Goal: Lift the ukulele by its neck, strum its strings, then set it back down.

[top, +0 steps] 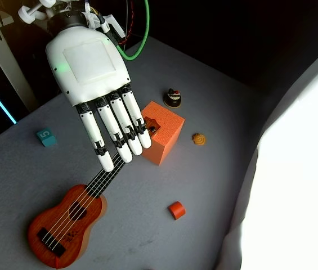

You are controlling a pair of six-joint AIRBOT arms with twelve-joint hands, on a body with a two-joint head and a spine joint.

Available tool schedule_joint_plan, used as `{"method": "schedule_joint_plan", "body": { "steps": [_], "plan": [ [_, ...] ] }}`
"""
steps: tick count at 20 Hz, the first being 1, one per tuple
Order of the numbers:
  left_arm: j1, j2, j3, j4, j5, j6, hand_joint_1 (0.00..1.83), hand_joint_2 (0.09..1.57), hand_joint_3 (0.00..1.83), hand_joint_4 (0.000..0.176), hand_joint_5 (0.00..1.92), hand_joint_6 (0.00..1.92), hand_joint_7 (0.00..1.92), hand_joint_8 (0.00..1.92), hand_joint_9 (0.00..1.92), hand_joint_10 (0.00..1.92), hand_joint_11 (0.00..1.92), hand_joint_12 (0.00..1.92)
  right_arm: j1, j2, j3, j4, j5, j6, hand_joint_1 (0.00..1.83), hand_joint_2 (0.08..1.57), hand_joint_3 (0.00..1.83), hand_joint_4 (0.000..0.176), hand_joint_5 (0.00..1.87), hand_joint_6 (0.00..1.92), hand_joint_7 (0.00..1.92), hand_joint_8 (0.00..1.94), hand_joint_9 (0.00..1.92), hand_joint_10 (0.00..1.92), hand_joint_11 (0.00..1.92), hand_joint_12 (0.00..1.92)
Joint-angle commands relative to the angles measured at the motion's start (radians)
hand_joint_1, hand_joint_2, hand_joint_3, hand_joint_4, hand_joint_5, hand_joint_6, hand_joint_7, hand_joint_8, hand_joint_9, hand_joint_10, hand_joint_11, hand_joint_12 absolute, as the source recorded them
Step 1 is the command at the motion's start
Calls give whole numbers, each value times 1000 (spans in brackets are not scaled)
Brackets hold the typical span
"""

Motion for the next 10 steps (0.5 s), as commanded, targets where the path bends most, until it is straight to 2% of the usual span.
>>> {"method": "schedule_joint_plan", "body": {
  "steps": [1, 3, 4, 6, 8, 10],
  "plan": [
    [5, -23, 13, 70, 2, -5, 1477, 1123, 0, 76, 0, 0, 0, 0, 0, 0, 0, 0, 5, 4, 3, 3, 136, -4, 317, 1337, 0, 0, 62, 40, 110, 7, 0, 401, 0, 889],
    [25, -70, 57, 86, 4, -5, 1447, 1109, 0, 77, 0, 0, 0, 0, 0, 0, 0, 0, -2, 3, 3, 3, 150, -6, 312, 1334, 0, 0, 71, 41, 118, 6, 0, 435, 0, 924],
    [33, -98, 86, 92, 7, -5, 1438, 1125, 0, 73, 0, 0, 0, 0, 0, 0, 0, 0, -4, 2, 3, -1, 156, -7, 287, 1345, 1, 0, 44, 28, 98, 1, 0, 394, 0, 861],
    [44, -146, 131, 93, 25, -5, 1432, 1129, 0, 76, 0, 0, 0, 0, 0, 0, 0, 0, -4, 2, 2, -4, 157, -8, 233, 1360, 3, 0, 11, 11, 96, 0, 0, 336, 0, 763],
    [55, -185, 170, 118, 35, -22, 1429, 1120, 0, 82, 0, 0, 0, 0, 0, 0, 0, 0, -3, 3, 3, -4, 168, -11, 192, 1363, 4, 0, 12, 10, 108, 4, 0, 329, 0, 765],
    [70, -210, 189, 155, 68, -53, 1416, 1115, 0, 87, 0, 0, 0, 0, 0, 0, 0, 0, -3, 3, 3, -7, 175, -14, 231, 1356, 1, 0, 38, 19, 123, 2, 0, 363, 0, 819]
  ]
}}
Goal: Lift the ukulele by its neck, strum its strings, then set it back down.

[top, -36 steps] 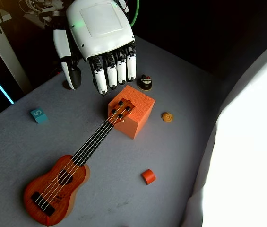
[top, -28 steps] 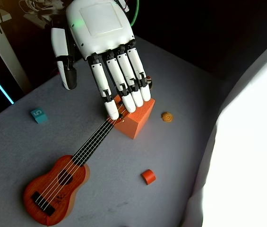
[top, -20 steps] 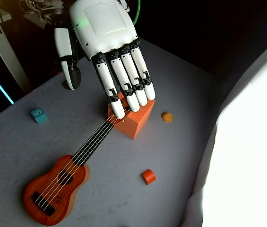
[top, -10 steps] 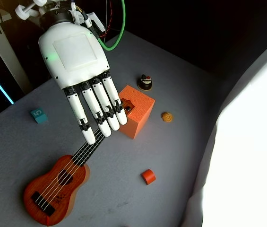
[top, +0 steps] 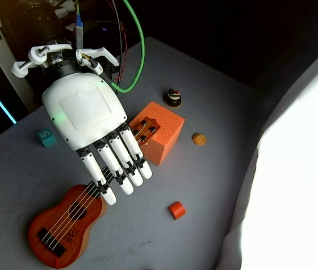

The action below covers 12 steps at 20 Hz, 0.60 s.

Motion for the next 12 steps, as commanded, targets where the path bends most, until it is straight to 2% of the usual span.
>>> {"method": "schedule_joint_plan", "body": {
  "steps": [1, 3, 4, 5, 6, 7, 10, 11, 12],
  "plan": [
    [3, -5, 5, 105, 24, -10, 1408, 1143, 5, 83, 0, 0, 0, 0, 0, 0, 0, 0, 10, 6, 3, 0, 132, -6, 232, 1358, 2, 0, 39, 18, 120, 0, 0, 351, 0, 779],
    [24, -9, 9, 119, 29, -39, 1455, 1150, 8, 65, 0, 0, 0, 0, 0, 0, 0, 0, 11, 6, 3, 0, 135, -6, 208, 1370, 4, 0, 26, 10, 110, 0, 0, 290, 0, 687],
    [34, -10, 10, 132, 29, -51, 1421, 1127, 0, 59, 0, 0, 0, 0, 0, 0, 0, 0, 11, 7, 3, -1, 138, -6, 196, 1373, 5, 0, 16, 6, 109, 0, 0, 257, 0, 664],
    [43, -11, 12, 137, 29, -54, 1470, 1146, 6, 35, 0, 0, 0, 0, 0, 0, 0, 0, 11, 7, 3, -2, 139, -7, 222, 1366, 1, 0, 28, 10, 118, 2, 0, 284, 0, 693],
    [53, -14, 16, 145, 28, -54, 1435, 1145, 5, 12, 0, 0, 0, 0, 0, 0, 0, 0, 11, 7, 3, -3, 139, -7, 246, 1361, 0, 0, 29, 10, 109, 1, 0, 286, 0, 698],
    [59, -15, 17, 149, 27, -54, 1417, 1160, 12, 0, 0, 0, 0, 0, 0, 0, 0, 0, 12, 7, 3, -3, 139, -7, 230, 1366, 0, 0, 17, 4, 101, 3, 0, 281, 0, 632],
    [70, -20, 19, 155, 6, -55, 1365, 1169, 15, 0, 0, 0, 0, 0, 0, 0, 0, 0, 12, 6, 3, -5, 145, -8, 274, 1347, 0, 0, 61, 22, 129, 6, 0, 371, 0, 788],
    [74, -20, 19, 155, -2, -55, 1323, 1144, 3, 0, 0, 0, 0, 0, 0, 0, 0, 0, 12, 6, 3, -7, 146, -8, 217, 1366, 2, 0, 21, 6, 89, 0, 0, 304, 0, 733],
    [78, -22, 20, 158, -11, -55, 1300, 1153, 7, 0, 0, 0, 0, 0, 0, 0, 0, 0, 12, 5, 3, -8, 149, -8, 201, 1378, 5, 0, 3, 0, 56, 2, 0, 231, 0, 592]
  ]
}}
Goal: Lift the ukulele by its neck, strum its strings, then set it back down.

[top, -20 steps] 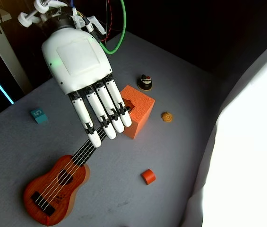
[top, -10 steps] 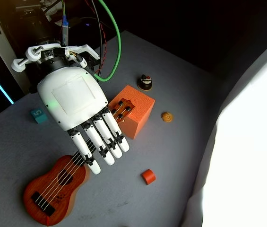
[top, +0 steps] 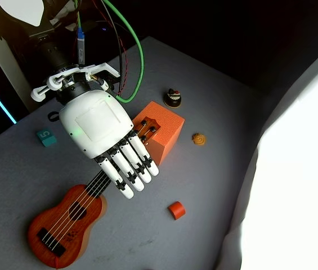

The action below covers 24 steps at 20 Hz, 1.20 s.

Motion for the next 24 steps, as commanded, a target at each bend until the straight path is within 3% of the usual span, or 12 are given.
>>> {"method": "schedule_joint_plan", "body": {
  "steps": [1, 6, 9, 15, 16, 24],
  "plan": [
    [-1, -4, 7, 85, -15, 3, 1267, 1097, 0, 0, 0, 0, 0, 0, 0, 0, 0, 0, 11, 4, 3, 1, 142, -7, 210, 1376, 3, 0, 2, 1, 62, 7, 0, 223, 0, 562],
    [23, -17, 49, 119, -62, 0, 1294, 1126, 0, 0, 0, 0, 0, 0, 0, 0, 0, 0, 8, -6, 3, -8, 166, -26, 272, 1356, 0, 0, 25, 10, 97, 4, 0, 340, 0, 818],
    [42, -25, 76, 157, -79, -31, 1298, 1107, 0, 0, 0, 0, 0, 0, 0, 0, 0, 0, 8, -4, 3, -8, 166, -26, 251, 1359, 0, 0, 43, 17, 102, 5, 0, 295, 0, 825],
    [73, -53, 137, 187, -87, -43, 1321, 1108, 0, 0, 0, 0, 0, 0, 0, 0, 0, 0, 8, -2, 3, -8, 167, -26, 188, 1378, 6, 0, 8, 2, 94, 0, 0, 383, 0, 898],
    [78, -61, 150, 187, -87, -44, 1325, 1124, 2, 0, 0, 0, 0, 0, 0, 0, 0, 0, 8, -2, 3, -8, 167, -26, 224, 1369, 0, 0, 31, 11, 111, 4, 0, 445, 0, 1000],
    [113, -71, 177, 202, -98, -52, 1305, 1082, 0, 0, 0, 0, 0, 0, 0, 0, 0, 0, 18, -2, 3, -8, 166, -27, 204, 1370, 2, 0, 31, 8, 104, 2, 0, 424, 0, 874]
  ]
}}
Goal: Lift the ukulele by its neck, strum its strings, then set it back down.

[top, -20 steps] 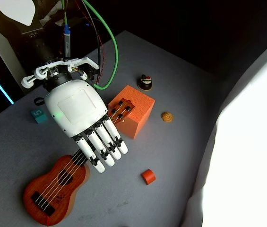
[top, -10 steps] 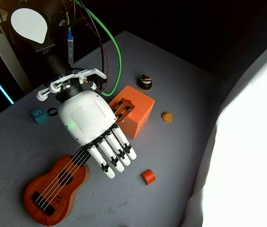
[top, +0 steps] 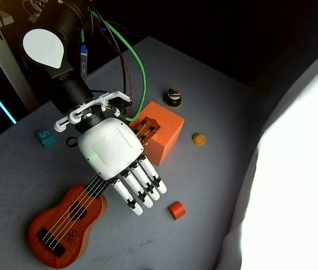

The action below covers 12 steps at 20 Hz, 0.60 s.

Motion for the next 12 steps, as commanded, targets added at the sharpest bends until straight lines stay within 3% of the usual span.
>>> {"method": "schedule_joint_plan", "body": {
  "steps": [1, 6, 7, 12],
  "plan": [
    [0, -2, 3, 81, 8, 1, 1278, 1091, 0, 0, 0, 0, 0, 0, 0, 0, 0, 0, 17, 7, 3, 4, 128, -4, 237, 1363, 0, 0, 49, 16, 121, 5, 0, 417, 0, 926],
    [14, -2, -2, 81, 2, 1, 1293, 1107, 1, 0, 0, 0, 0, 0, 0, 0, 0, 0, 24, 7, 3, 4, 114, -4, 284, 1350, 0, 0, 70, 22, 132, 7, 0, 415, 0, 818],
    [15, -2, -2, 81, 2, 1, 1310, 1113, 3, 0, 0, 0, 0, 0, 0, 0, 0, 0, 25, 7, 2, 4, 114, -4, 174, 1382, 6, 0, 12, 2, 88, 0, 0, 301, 0, 675],
    [15, -3, -1, 81, -1, -4, 1252, 1106, 0, 0, 0, 0, 0, 0, 0, 0, 0, 0, 28, 7, 0, 0, 114, -4, 248, 1362, 0, 0, 68, 25, 137, 7, 0, 398, 0, 802]
  ]
}}
